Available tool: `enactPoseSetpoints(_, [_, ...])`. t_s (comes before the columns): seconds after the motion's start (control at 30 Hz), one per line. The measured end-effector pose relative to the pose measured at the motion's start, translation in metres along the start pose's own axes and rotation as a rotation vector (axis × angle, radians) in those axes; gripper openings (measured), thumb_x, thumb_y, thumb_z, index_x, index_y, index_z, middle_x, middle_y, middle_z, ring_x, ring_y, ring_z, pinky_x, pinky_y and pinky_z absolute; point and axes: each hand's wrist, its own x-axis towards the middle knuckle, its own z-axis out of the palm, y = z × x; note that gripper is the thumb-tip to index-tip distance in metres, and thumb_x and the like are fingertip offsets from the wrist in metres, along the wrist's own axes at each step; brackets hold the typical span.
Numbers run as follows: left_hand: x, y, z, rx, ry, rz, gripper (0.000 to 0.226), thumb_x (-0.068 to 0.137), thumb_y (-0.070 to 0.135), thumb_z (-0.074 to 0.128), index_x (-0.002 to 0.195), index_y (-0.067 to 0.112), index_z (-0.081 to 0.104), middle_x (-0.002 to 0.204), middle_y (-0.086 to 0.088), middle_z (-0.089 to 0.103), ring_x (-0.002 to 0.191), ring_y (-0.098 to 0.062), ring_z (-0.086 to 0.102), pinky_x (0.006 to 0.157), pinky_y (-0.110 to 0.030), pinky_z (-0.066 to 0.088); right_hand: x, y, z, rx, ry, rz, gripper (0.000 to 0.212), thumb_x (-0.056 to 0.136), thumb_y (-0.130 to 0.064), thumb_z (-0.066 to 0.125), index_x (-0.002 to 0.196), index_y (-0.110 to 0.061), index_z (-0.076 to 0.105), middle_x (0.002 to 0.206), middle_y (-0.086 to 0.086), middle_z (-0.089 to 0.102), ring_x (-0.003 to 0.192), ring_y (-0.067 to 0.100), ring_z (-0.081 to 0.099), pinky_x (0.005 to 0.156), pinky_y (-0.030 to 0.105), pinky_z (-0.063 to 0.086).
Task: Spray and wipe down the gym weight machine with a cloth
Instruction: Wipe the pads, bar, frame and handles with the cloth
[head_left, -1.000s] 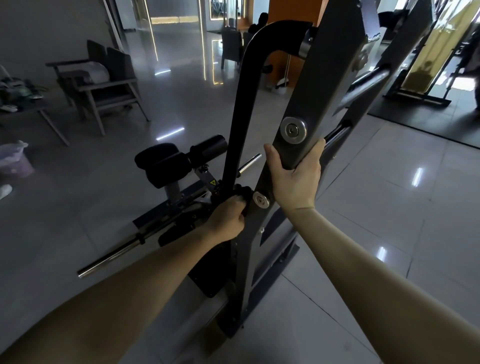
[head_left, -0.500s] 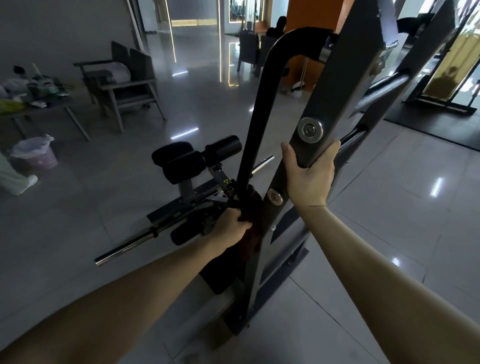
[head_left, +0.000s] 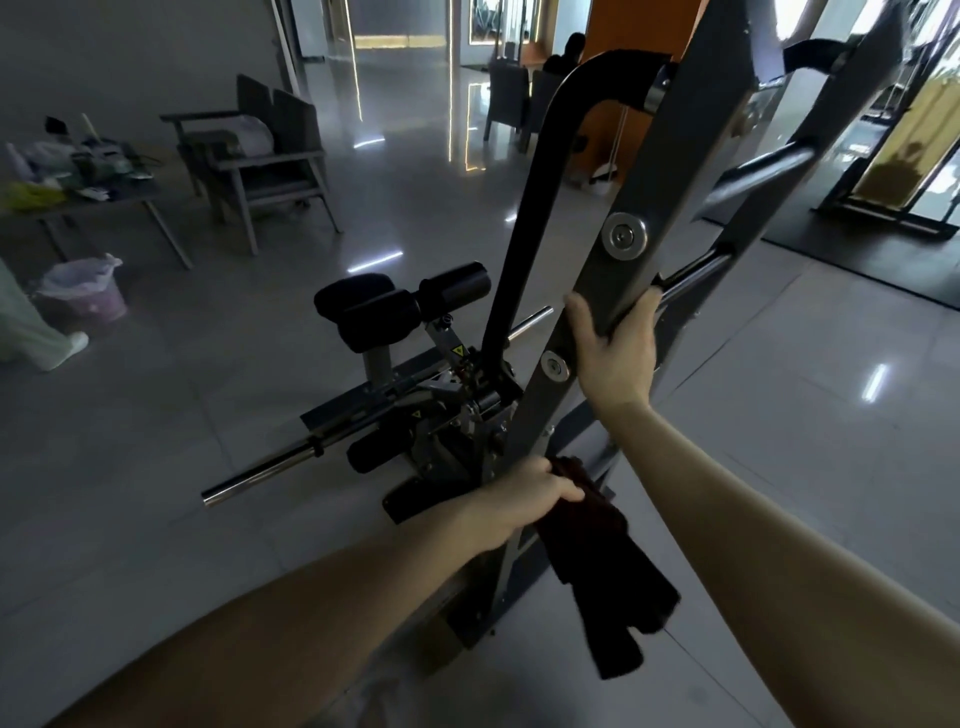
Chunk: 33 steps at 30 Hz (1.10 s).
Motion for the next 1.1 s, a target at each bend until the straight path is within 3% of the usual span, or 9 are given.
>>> enactPoseSetpoints(0.1, [-0.015, 0.0, -0.025, -0.064, -0.005, -0.011, 0.054, 0.078, 0.046, 0.081, 0.12, 0.014, 0.066, 0.115, -0.01, 0.073, 0.109, -0.027, 0.069, 0.105, -0.047, 0.051, -0.026, 0.023, -0.011, -0.127, -0.078, -0.026, 0.056, 0.091, -0.054, 0.065, 0.13, -0.022, 0.041, 0.126, -0.006, 0.05, 0.111, 0.013, 0.055, 0.089, 0.039, 0.054])
enactPoseSetpoints(0.17, [-0.032, 0.0, -0.041, -0.098, 0.015, 0.01, 0.044, 0.087, 0.048, 0.074, 0.114, 0.014, 0.072, 0.106, -0.007, 0.077, 0.102, -0.024, 0.073, 0.096, -0.041, 0.055, -0.039, 0.033, -0.021, -0.196, -0.13, 0.041, 0.054, 0.095, -0.057, 0.058, 0.132, -0.02, 0.045, 0.13, -0.004, 0.045, 0.111, 0.014, 0.054, 0.088, 0.039, 0.051])
enactPoseSetpoints(0.33, [-0.065, 0.001, -0.06, -0.39, 0.108, 0.017, 0.027, 0.1, 0.029, 0.058, 0.109, 0.007, 0.072, 0.105, -0.012, 0.077, 0.097, -0.028, 0.074, 0.092, -0.036, 0.058, -0.078, 0.051, -0.03, 0.053, -0.539, 0.587, 0.049, 0.101, -0.056, 0.045, 0.104, -0.011, 0.063, 0.103, 0.013, 0.068, 0.086, 0.025, 0.065, 0.078, 0.039, 0.053])
enactPoseSetpoints(0.43, [-0.09, 0.001, -0.055, -0.499, 0.06, 0.066, 0.026, 0.102, 0.019, 0.042, 0.097, 0.007, 0.065, 0.085, -0.007, 0.073, 0.074, -0.019, 0.073, 0.062, -0.026, 0.056, -0.104, 0.049, -0.025, 0.101, -0.808, 0.721, 0.053, 0.097, -0.06, 0.049, 0.119, -0.015, 0.067, 0.109, 0.01, 0.072, 0.099, 0.024, 0.068, 0.092, 0.037, 0.051])
enactPoseSetpoints(0.63, [-0.136, -0.008, -0.04, -0.449, 0.16, 0.058, 0.008, 0.067, 0.016, 0.057, 0.061, 0.018, 0.062, 0.072, -0.004, 0.057, 0.066, -0.019, 0.055, 0.071, -0.032, 0.041, -0.135, 0.046, -0.042, 0.415, -1.092, 0.822, 0.031, 0.102, -0.019, 0.051, 0.127, -0.01, 0.067, 0.129, 0.019, 0.067, 0.121, 0.036, 0.063, 0.1, 0.042, 0.05])
enactPoseSetpoints(0.73, [-0.16, -0.015, -0.033, -0.265, 0.306, -0.015, 0.01, 0.062, 0.023, 0.061, 0.066, 0.019, 0.053, 0.073, -0.006, 0.045, 0.061, -0.018, 0.041, 0.061, -0.03, 0.035, -0.142, 0.037, -0.059, 0.439, -1.185, 0.868, 0.029, 0.102, -0.007, 0.05, 0.122, -0.005, 0.069, 0.122, 0.013, 0.072, 0.111, 0.024, 0.07, 0.092, 0.034, 0.057])
enactPoseSetpoints(0.9, [-0.197, -0.029, -0.023, -0.134, 0.618, -0.108, 0.011, 0.09, 0.025, 0.056, 0.086, 0.017, 0.061, 0.073, 0.0, 0.056, 0.063, -0.014, 0.052, 0.061, -0.027, 0.044, -0.151, 0.027, -0.073, 0.426, -1.184, 0.876, 0.022, 0.103, -0.008, 0.051, 0.111, -0.008, 0.071, 0.111, 0.01, 0.076, 0.101, 0.022, 0.073, 0.088, 0.036, 0.057])
enactPoseSetpoints(1.0, [-0.213, -0.046, -0.015, -0.198, 0.683, -0.139, 0.018, 0.097, 0.034, 0.059, 0.095, 0.018, 0.069, 0.084, 0.0, 0.07, 0.077, -0.017, 0.065, 0.079, -0.031, 0.055, -0.155, 0.019, -0.071, 0.431, -1.167, 0.835, 0.025, 0.103, -0.015, 0.055, 0.122, -0.005, 0.067, 0.116, 0.013, 0.074, 0.108, 0.028, 0.07, 0.098, 0.042, 0.054])
enactPoseSetpoints(1.1, [-0.23, -0.061, -0.008, -0.277, 0.534, -0.046, 0.03, 0.097, 0.043, 0.066, 0.119, 0.023, 0.071, 0.112, 0.001, 0.077, 0.107, -0.018, 0.072, 0.105, -0.035, 0.051, -0.16, 0.005, -0.067, 0.413, -1.138, 0.782, 0.025, 0.101, -0.024, 0.058, 0.118, -0.01, 0.07, 0.12, 0.014, 0.071, 0.116, 0.031, 0.065, 0.105, 0.049, 0.049])
